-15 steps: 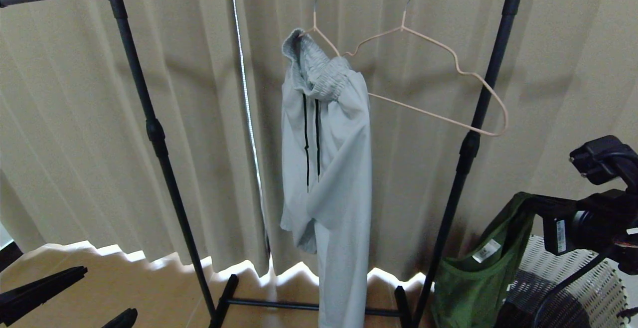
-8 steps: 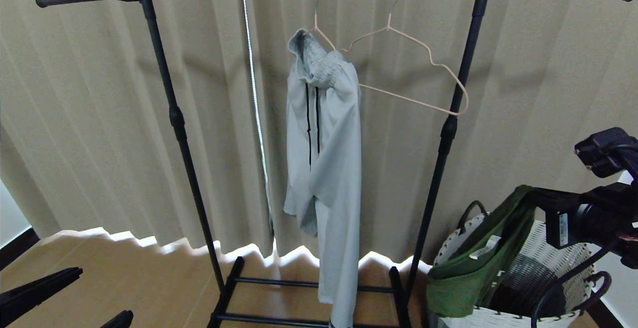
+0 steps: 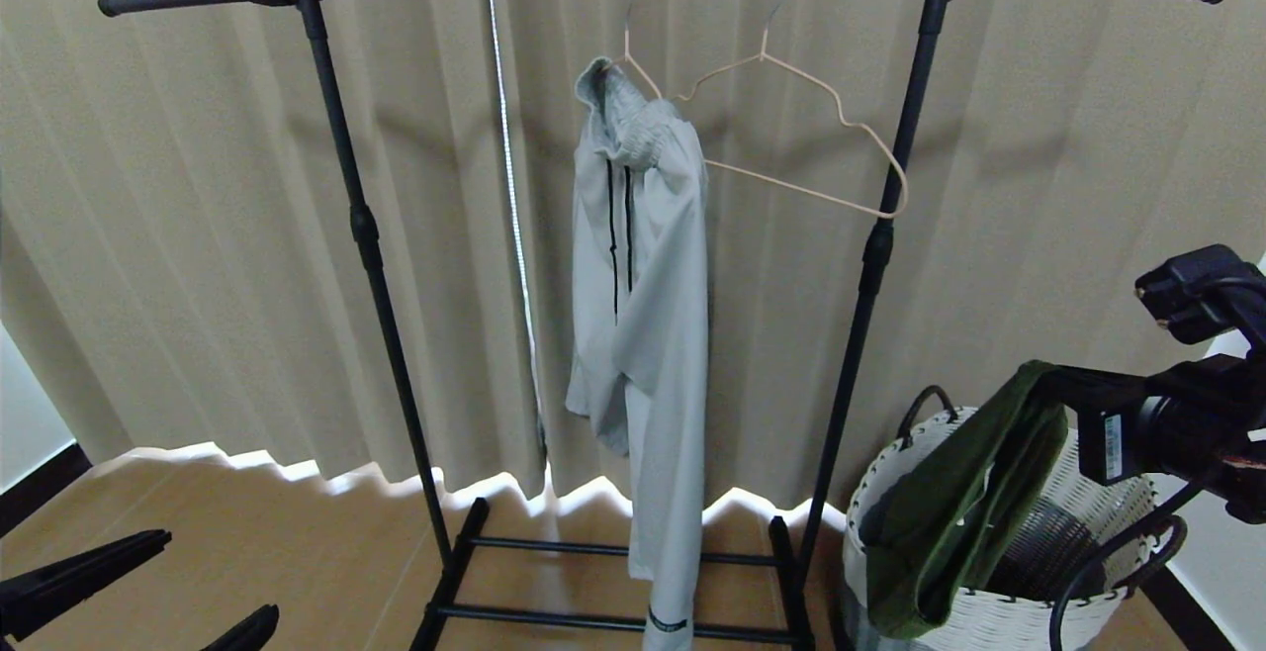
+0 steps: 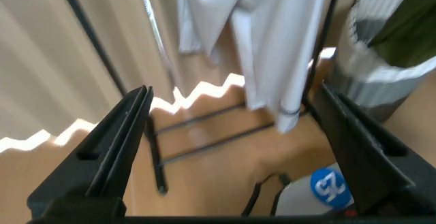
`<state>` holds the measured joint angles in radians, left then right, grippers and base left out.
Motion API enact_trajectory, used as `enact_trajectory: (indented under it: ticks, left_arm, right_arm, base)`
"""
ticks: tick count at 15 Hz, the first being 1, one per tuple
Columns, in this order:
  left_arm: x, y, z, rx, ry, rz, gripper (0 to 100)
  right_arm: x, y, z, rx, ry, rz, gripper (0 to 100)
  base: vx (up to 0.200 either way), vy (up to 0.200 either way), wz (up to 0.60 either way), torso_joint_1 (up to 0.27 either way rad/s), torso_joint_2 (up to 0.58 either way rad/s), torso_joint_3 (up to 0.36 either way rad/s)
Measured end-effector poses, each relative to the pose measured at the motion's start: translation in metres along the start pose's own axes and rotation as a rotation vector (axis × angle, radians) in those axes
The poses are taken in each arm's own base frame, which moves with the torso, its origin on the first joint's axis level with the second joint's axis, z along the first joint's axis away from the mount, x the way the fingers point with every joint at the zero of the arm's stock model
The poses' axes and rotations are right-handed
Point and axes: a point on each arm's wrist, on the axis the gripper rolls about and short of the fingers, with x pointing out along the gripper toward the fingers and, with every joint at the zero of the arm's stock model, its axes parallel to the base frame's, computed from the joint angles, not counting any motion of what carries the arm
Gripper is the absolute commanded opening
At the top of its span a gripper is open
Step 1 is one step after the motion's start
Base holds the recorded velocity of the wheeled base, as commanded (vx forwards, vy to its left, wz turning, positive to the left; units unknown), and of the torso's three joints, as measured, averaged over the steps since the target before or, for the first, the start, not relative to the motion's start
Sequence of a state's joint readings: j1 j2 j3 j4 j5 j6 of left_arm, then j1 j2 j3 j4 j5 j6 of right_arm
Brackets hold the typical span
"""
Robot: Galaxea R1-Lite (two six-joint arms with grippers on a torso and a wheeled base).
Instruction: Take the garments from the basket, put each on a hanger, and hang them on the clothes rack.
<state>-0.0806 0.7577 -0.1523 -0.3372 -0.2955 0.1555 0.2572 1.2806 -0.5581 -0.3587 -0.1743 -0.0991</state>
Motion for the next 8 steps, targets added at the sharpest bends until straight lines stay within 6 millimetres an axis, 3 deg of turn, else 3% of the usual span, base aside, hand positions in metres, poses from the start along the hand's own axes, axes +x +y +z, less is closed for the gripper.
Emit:
enact_trajectory:
  ticks: [4, 8]
  left_arm:
    - [0.008, 0.001, 0.008, 0.005, 0.014, -0.038, 100]
    - [0.031, -0.001, 0.037, 0.058, 0.014, -0.143, 100]
  right_arm:
    - [-0.002, 0.008, 0.012, -0.007, -0.052, 0.058, 0]
    - [-0.008, 0.029, 0.048, -0.021, -0.17, 0.201, 0]
  base:
    - [0.0, 0.0, 0.0, 0.0, 0.0, 0.0]
    - [0.0, 0.0, 0.0, 0.0, 0.0, 0.0]
